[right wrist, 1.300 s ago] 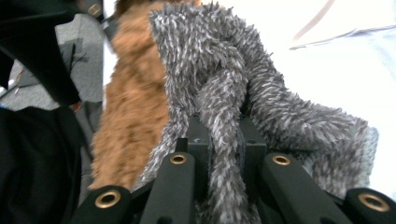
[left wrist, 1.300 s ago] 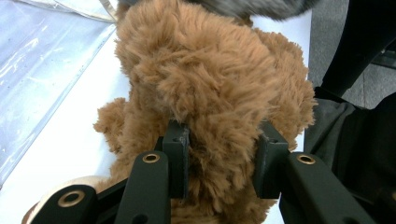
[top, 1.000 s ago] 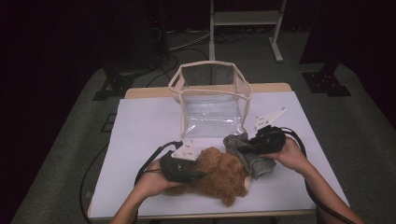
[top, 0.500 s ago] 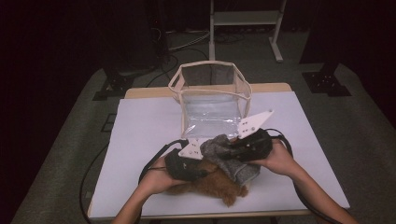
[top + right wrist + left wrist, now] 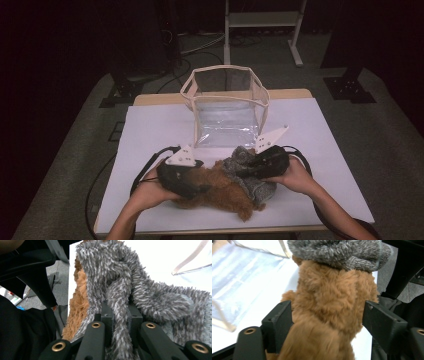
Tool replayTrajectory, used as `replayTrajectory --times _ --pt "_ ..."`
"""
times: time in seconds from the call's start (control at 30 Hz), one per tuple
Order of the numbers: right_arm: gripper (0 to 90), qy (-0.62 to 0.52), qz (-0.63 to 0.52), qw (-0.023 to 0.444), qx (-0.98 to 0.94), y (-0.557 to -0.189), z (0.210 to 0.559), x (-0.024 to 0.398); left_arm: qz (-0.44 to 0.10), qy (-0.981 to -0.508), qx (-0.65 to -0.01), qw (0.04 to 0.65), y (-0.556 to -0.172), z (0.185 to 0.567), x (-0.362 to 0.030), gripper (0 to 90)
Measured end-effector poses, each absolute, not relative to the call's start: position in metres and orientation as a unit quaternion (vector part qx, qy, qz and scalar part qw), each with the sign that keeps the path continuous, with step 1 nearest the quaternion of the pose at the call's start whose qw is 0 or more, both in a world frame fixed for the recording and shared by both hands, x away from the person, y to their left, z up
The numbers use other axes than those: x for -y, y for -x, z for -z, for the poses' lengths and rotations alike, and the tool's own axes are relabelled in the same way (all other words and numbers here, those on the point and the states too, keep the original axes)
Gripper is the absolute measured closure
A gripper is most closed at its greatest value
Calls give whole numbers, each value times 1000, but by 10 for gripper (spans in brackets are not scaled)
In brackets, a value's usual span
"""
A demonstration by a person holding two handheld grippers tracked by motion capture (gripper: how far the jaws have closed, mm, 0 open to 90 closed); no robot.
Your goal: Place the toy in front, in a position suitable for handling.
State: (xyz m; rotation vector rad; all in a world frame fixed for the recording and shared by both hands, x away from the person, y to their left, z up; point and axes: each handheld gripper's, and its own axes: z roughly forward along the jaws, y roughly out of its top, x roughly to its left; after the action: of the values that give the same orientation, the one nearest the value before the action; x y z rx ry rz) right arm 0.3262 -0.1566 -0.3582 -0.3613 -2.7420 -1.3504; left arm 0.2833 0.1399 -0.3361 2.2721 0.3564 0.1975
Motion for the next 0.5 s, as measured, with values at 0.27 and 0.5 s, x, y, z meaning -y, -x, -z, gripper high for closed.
replayTrajectory --times 0.27,0.5 --pt "793 112 435 29 893 -326 359 159 -75 -900 -120 411 -288 354 -184 179" --pt "793 114 429 28 896 -325 360 162 -37 -892 -131 432 -301 385 -206 148"
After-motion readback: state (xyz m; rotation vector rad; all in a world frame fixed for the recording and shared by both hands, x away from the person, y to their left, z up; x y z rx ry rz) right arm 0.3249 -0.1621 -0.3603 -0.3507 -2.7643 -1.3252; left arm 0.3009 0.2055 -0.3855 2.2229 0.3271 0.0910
